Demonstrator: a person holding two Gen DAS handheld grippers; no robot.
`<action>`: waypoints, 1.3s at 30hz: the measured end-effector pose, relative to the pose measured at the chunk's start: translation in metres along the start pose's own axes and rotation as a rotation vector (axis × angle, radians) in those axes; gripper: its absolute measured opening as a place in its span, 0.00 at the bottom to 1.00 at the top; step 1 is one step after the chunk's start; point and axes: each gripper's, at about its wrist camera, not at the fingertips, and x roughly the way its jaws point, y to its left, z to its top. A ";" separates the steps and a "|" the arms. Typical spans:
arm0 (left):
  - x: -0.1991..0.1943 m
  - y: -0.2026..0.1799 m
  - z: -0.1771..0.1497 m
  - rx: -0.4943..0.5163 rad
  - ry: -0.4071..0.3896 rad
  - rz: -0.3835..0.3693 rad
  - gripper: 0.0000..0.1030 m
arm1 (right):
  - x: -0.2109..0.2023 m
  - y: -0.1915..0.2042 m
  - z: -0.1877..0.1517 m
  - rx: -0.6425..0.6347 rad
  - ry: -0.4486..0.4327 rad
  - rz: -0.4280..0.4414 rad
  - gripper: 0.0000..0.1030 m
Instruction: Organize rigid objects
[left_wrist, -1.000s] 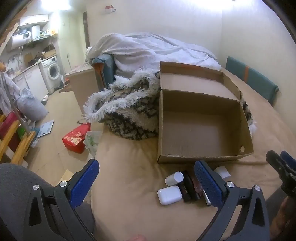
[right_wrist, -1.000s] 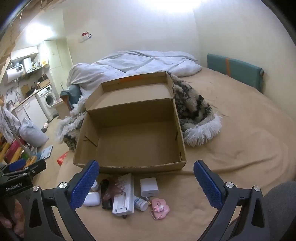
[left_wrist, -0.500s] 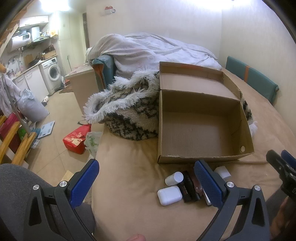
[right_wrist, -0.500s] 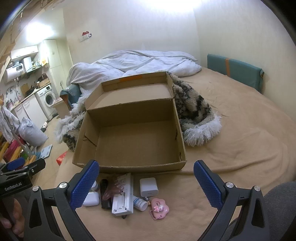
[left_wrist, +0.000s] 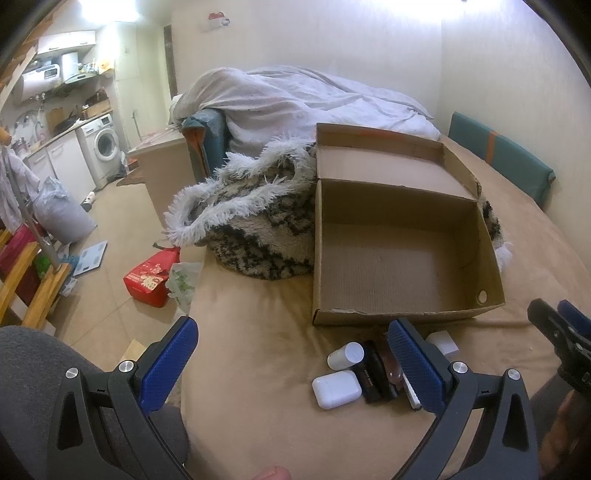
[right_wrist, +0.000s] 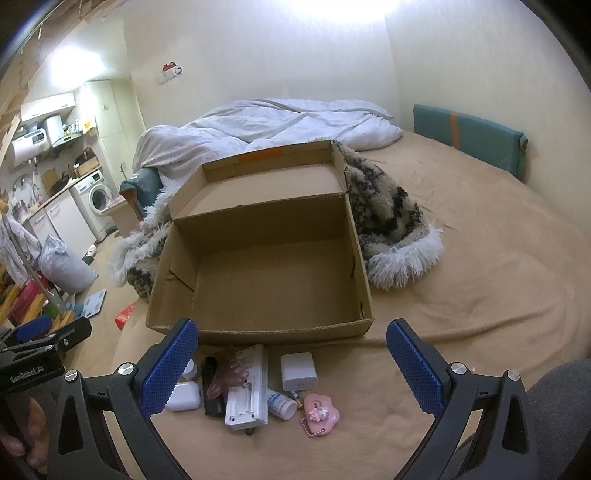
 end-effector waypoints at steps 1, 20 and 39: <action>0.000 0.000 0.000 0.000 0.000 0.000 1.00 | 0.000 0.000 -0.001 -0.001 0.000 -0.001 1.00; 0.000 0.000 0.000 0.001 0.001 -0.001 1.00 | -0.005 -0.002 0.002 0.022 -0.013 0.014 1.00; 0.000 -0.001 0.001 -0.004 0.004 -0.003 1.00 | -0.004 -0.002 0.001 0.022 -0.009 0.014 1.00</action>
